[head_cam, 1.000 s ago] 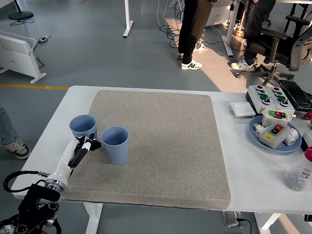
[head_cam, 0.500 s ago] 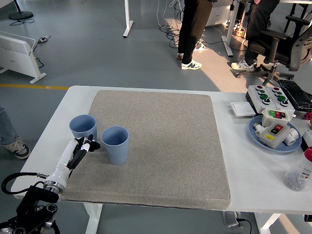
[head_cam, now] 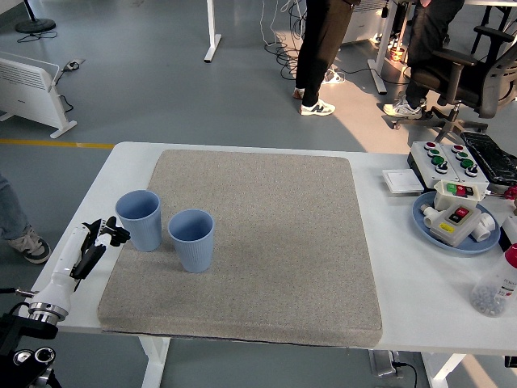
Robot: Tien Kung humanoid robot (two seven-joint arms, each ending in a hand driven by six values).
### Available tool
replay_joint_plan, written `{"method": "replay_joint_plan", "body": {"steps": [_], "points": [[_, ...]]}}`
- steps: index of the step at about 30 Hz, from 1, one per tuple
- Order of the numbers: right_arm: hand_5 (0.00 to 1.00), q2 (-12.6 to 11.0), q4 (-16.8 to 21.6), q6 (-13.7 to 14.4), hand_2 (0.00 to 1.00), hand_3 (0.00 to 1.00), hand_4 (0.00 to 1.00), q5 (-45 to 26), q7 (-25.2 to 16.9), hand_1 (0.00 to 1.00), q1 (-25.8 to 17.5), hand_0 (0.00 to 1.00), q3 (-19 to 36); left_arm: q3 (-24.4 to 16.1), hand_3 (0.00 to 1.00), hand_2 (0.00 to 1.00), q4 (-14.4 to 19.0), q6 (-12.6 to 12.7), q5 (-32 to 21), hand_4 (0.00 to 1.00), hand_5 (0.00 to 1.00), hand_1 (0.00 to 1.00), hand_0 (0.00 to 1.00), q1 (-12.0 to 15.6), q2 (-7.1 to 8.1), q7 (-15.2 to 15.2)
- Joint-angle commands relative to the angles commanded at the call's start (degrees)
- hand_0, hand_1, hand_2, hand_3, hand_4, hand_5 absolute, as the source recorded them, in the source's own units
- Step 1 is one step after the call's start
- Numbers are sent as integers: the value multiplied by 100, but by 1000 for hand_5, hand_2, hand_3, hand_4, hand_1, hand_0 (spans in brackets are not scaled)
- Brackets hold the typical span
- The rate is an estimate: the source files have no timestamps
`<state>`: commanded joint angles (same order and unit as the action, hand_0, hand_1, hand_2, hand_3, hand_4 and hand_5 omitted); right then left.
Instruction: Push cup pick cup insert cup
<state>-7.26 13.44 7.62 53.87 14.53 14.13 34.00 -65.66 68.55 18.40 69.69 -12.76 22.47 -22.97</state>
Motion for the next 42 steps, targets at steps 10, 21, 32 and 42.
{"method": "replay_joint_plan", "body": {"steps": [10,21,32,42], "points": [[454,-18,12,13,623,565,117,1,10,544,25,523,9,-182,655,604,1039,-278,1364,882,842,593,491,-473,507,726],[454,-35,47,49,624,567,118,-62,35,544,-4,523,-41,1374,851,905,914,-1893,3423,998,606,896,852,-2130,1016,1382],[453,-38,69,63,623,566,118,-74,64,544,-56,523,-42,2694,889,973,232,-2659,4269,998,495,945,896,-3307,807,1508],[452,-37,79,63,623,566,118,-61,77,544,-68,523,-36,3196,899,969,-615,-2842,4474,998,470,943,900,-3831,477,1475]]}}
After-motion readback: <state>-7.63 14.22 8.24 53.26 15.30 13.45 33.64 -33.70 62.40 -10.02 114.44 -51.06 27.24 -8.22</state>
